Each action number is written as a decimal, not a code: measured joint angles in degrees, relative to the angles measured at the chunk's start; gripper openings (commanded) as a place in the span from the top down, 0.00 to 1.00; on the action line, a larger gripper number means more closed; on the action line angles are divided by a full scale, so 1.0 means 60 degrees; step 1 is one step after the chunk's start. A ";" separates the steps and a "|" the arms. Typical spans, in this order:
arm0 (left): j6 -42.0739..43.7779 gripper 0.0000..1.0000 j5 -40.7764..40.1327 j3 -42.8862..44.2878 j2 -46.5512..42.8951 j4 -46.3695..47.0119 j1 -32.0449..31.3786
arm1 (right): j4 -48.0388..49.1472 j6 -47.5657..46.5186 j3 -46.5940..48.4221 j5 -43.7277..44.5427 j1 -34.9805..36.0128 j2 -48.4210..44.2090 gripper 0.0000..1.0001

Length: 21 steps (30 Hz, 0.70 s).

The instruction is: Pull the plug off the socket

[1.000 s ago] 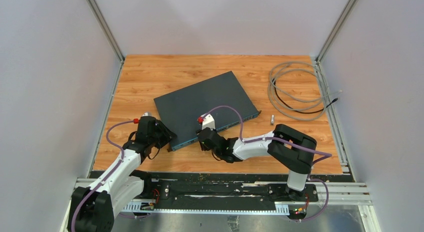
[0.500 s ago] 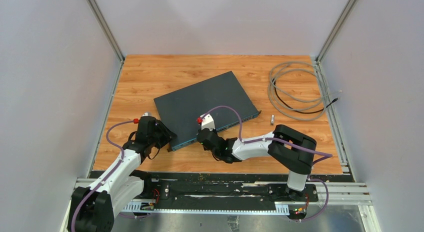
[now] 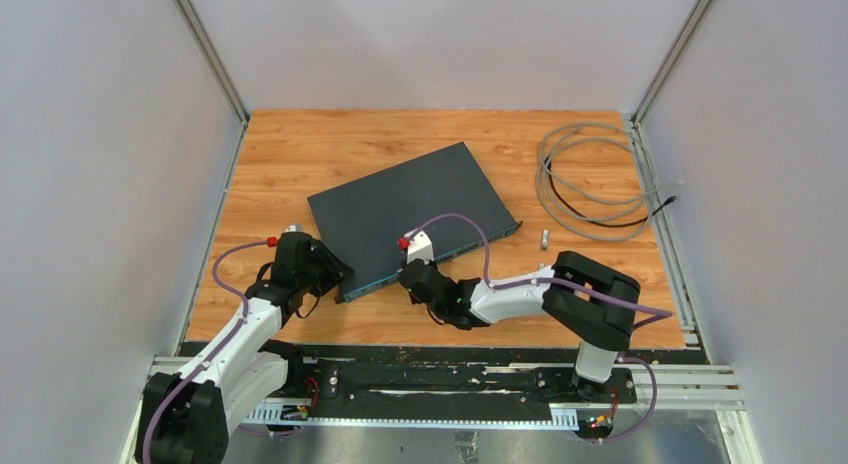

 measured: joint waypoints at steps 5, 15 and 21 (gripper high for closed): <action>-0.0055 0.62 0.0011 0.0058 0.0160 0.0058 0.0033 | -0.0259 0.0259 -0.0710 -0.0069 0.0426 -0.0652 1.00; -0.0259 0.62 0.0084 0.0011 0.0747 0.1071 0.0036 | -0.1290 0.0576 -0.1548 0.0127 0.0994 -0.1960 1.00; -0.0288 0.62 0.0095 -0.0109 0.0692 0.1315 0.0029 | -0.2419 0.1009 -0.1989 0.0645 0.1126 -0.4091 1.00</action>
